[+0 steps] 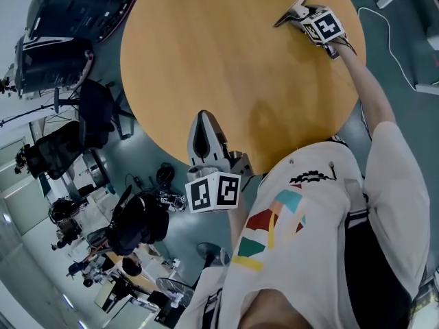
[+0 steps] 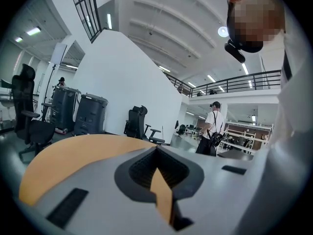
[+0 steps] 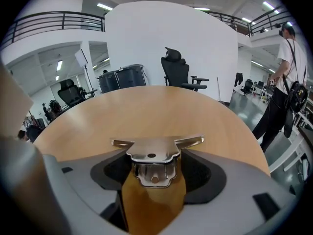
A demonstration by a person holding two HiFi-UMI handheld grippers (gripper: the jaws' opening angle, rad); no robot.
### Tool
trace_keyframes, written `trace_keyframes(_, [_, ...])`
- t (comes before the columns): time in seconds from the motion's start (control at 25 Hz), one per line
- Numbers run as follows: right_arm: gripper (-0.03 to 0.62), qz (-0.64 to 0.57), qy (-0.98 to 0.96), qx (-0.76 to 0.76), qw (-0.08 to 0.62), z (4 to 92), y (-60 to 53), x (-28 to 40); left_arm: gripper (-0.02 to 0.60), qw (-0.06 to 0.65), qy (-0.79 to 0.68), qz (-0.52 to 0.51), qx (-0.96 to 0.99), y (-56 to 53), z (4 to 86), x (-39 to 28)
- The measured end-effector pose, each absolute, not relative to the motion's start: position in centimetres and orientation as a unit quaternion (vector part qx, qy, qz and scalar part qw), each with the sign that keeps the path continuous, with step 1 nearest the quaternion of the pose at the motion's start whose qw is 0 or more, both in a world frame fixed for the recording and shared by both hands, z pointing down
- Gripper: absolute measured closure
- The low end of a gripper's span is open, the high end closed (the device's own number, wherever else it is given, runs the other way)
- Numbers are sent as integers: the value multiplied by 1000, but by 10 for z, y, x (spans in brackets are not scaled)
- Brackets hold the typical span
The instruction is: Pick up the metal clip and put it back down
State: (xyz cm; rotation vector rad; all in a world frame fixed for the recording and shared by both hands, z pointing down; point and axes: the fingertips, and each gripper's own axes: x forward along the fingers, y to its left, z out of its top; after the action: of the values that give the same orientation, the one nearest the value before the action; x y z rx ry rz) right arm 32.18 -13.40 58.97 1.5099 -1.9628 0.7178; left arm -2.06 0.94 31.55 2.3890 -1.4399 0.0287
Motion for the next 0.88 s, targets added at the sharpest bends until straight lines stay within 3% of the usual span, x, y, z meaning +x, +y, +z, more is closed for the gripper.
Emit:
trace_keyframes(0.2, [298, 263, -733, 576, 249, 576, -137, 314, 538, 175, -510, 4, 842, 12, 310, -35])
trace_keyframes(0.4, [298, 238, -759, 584, 164, 527, -132, 308, 537, 172, -512, -12, 841, 11, 303, -42])
trace_keyframes(0.8, [301, 75, -818, 571, 13, 329, -78, 265, 537, 158, -499, -29, 851, 20, 289, -39])
trace_keyframes(0.88, [325, 31, -831, 556, -1, 287, -64, 248, 538, 156, -499, -33, 852, 23, 282, -33])
